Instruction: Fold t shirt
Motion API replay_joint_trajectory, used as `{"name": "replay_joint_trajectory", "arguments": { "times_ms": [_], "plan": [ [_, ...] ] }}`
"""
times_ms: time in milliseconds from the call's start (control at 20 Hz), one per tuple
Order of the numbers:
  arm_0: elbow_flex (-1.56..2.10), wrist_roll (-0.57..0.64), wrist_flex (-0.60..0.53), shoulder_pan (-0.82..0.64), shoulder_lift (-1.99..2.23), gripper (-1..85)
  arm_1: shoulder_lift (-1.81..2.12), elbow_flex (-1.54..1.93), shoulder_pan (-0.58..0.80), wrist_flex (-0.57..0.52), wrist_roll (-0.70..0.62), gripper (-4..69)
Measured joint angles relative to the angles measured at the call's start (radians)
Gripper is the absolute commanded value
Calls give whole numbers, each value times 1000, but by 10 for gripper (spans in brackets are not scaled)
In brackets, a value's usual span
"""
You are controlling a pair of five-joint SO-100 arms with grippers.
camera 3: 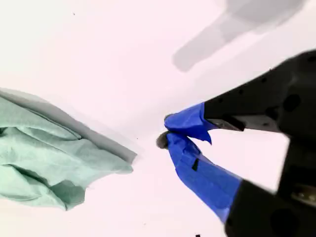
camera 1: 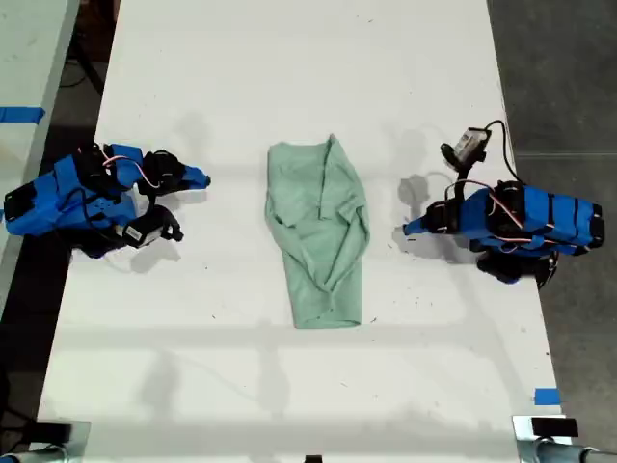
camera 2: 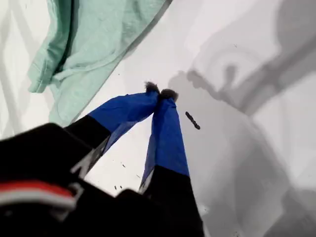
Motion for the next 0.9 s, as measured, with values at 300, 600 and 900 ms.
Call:
{"name": "replay_joint_trajectory", "arguments": {
  "times_ms": [300,600,900],
  "plan": [
    [0,11,0,0,0,-1,0,0,-2,0,-9,19],
    [0,11,0,-2,0,-1,0,0,-2,0,-9,19],
    [0,11,0,-11,0,-1,0,0,-2,0,-9,19]
  ]
}}
